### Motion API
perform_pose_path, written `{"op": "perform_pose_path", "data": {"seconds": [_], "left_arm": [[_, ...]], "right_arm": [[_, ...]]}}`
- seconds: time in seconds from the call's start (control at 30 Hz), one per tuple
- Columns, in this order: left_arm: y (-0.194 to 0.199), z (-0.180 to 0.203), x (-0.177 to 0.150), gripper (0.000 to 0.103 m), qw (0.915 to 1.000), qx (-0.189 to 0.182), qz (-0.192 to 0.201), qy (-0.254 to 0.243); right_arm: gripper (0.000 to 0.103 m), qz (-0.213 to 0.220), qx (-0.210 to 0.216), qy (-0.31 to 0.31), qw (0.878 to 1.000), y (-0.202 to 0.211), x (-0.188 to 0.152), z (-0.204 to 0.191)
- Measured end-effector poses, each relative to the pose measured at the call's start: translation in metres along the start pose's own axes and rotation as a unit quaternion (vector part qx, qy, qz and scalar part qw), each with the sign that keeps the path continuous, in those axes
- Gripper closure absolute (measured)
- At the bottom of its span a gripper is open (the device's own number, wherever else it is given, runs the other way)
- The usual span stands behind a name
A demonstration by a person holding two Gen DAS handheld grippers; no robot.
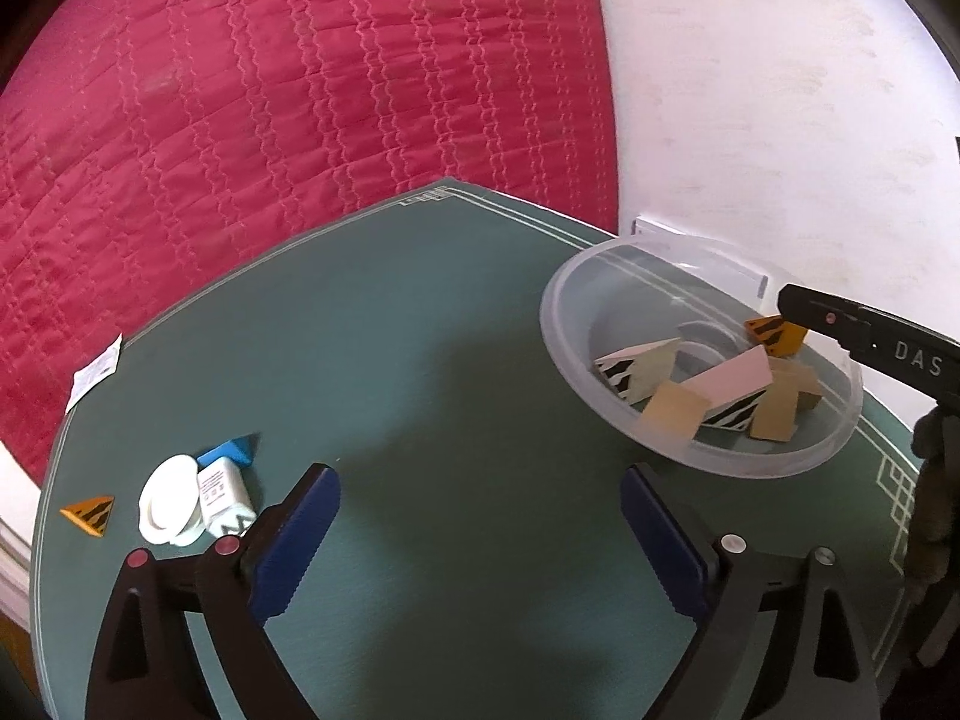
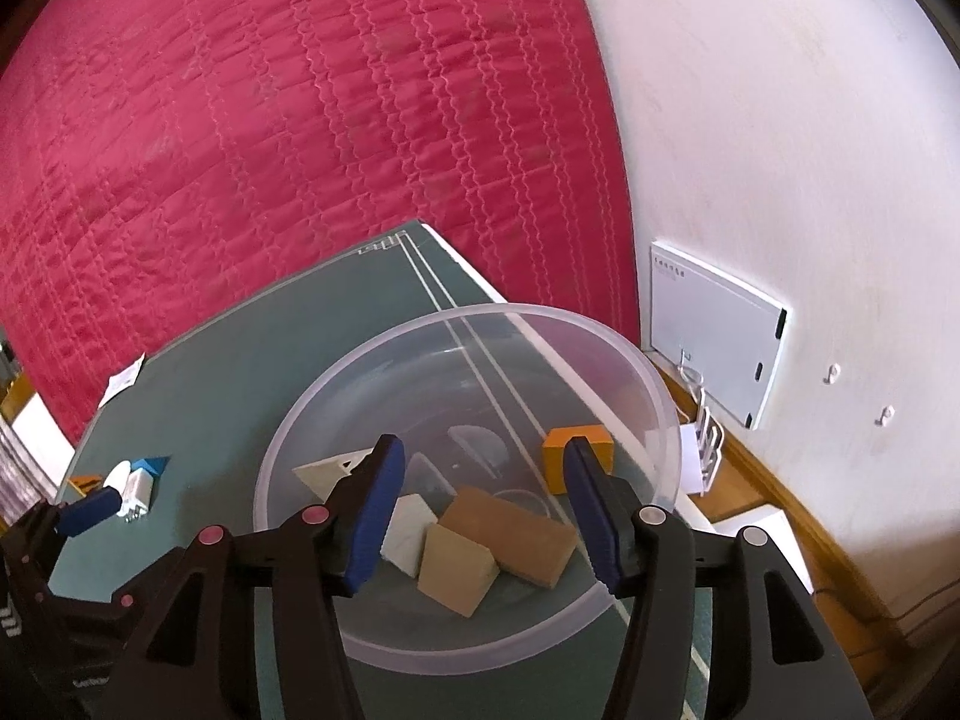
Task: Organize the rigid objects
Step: 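Move the open left gripper toward the white plate while the right withdraws from the bowl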
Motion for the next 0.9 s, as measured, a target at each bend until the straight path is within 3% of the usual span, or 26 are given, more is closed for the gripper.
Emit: {"op": "perform_pose_path", "data": {"seconds": [0.13,0.5,0.9], "left_arm": [[0.005,-0.011,-0.003,0.006,0.9999,0.004,0.003,0.013],[0.018,-0.053,-0.018,0.004,0.9978,0.025,0.007,0.061],[0.038,-0.13,-0.049,0.004,0.9874,0.096,0.001,0.125]], "right_arm": [[0.04,0.012,-0.001,0.018,1.0,0.006,-0.003,-0.011],[0.038,0.016,0.017,0.073,0.997,0.017,-0.017,-0.047],[0.037,0.016,0.051,0.129,0.99,0.033,-0.034,-0.088]]}}
Point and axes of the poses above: each gripper's, at about its wrist camera, not at the fingertips, and y roughly against the way its jaws point, z to its right, x to its top, the point moved 6 cm from there along -y, roughly the way its jaws point, and after that the axes turned 9 degrees about -x, right-handed, at the moved point
